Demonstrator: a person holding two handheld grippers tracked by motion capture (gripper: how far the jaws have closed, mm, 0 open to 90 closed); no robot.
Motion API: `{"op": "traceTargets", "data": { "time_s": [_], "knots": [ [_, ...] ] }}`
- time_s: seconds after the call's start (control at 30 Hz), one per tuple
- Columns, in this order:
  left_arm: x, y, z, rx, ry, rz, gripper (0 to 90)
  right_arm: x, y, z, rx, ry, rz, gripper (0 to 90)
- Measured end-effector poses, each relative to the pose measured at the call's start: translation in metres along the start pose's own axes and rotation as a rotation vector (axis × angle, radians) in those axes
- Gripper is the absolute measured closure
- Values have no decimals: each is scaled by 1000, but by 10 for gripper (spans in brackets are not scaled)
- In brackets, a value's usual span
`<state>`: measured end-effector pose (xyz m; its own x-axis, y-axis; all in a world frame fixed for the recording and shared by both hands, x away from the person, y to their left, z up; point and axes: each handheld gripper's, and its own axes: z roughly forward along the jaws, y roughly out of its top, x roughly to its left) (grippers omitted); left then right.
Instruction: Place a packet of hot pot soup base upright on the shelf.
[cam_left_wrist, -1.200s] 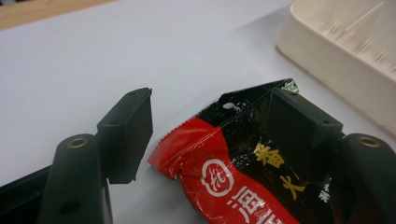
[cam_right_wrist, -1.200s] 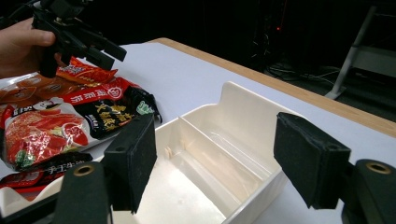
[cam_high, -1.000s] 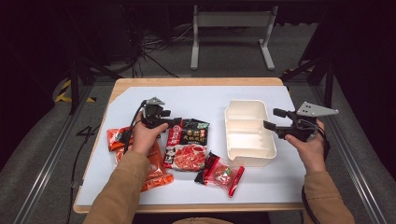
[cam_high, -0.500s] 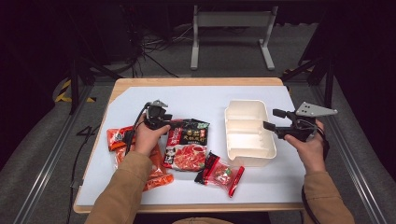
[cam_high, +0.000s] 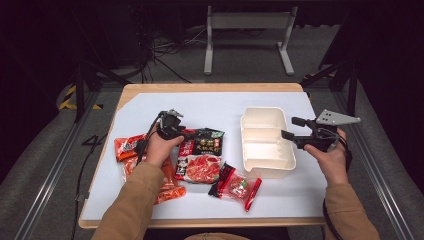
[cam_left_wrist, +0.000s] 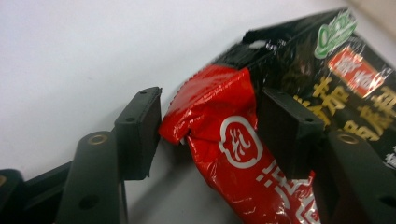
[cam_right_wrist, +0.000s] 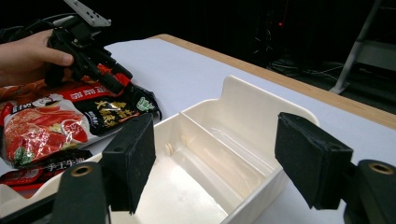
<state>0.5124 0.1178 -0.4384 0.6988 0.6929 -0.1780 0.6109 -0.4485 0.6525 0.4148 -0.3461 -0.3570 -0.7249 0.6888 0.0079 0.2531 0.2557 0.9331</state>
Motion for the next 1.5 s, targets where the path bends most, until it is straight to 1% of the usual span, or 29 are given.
{"op": "traceTargets", "data": {
  "time_s": [0.07,0.1,0.17,0.23,0.3,0.4,0.5,0.67,0.73,0.83,0.87,0.93,1.0,1.03,1.07,1.17,1.23,1.3,1.33,1.4,1.43,1.47,1.5],
  "knots": [
    [-1,0,1,5,5,3,429,0,0,0,0,0,1,293],
    [0,1,1,11,-1,-1,429,0,0,0,0,1,2,293],
    [1,0,1,15,-17,-17,465,0,0,0,0,1,2,293],
    [1,0,1,21,-35,-33,546,0,0,1,1,3,3,293],
    [2,0,0,24,-40,-38,613,0,0,1,4,2,2,293],
    [5,-2,-3,20,-64,-69,730,0,-1,2,5,2,2,293],
    [5,-1,-5,21,-69,-68,789,0,-1,2,6,4,2,293],
    [4,0,-10,11,-69,-74,830,0,-1,2,8,6,7,293],
    [2,1,-16,1,-73,-74,837,0,-1,1,6,7,14,304],
    [1,1,-22,-8,-63,-67,841,-1,-1,0,5,8,17,314],
    [0,0,-25,-18,-62,-68,842,-1,0,-1,5,6,17,318],
    [0,0,-27,-24,-63,-69,842,-1,0,-1,3,7,20,321],
    [-2,1,-35,-46,-66,-72,846,-1,1,-2,0,8,23,327],
    [-2,1,-35,-46,-66,-72,847,-1,1,-3,-1,7,23,328],
    [-5,2,-43,-80,-74,-68,848,-1,2,-3,-1,6,24,330],
    [-9,3,-54,-115,-75,-53,850,-1,2,-4,-2,5,23,333],
    [-14,3,-62,-149,-72,-50,853,0,3,-4,-3,4,25,334],
    [-18,3,-72,-187,-70,-32,855,0,3,-5,-5,4,23,337],
    [-18,3,-72,-187,-70,-32,856,0,3,-5,-5,4,23,337],
    [-24,4,-82,-228,-71,-19,856,0,4,-6,-8,5,21,340],
    [-28,4,-86,-241,-77,-18,858,1,4,-6,-9,6,21,340],
    [-33,4,-93,-264,-72,3,859,1,5,-6,-9,6,17,342],
    [-36,4,-97,-277,-67,15,859,2,6,-6,-11,7,19,343]
  ]
}}
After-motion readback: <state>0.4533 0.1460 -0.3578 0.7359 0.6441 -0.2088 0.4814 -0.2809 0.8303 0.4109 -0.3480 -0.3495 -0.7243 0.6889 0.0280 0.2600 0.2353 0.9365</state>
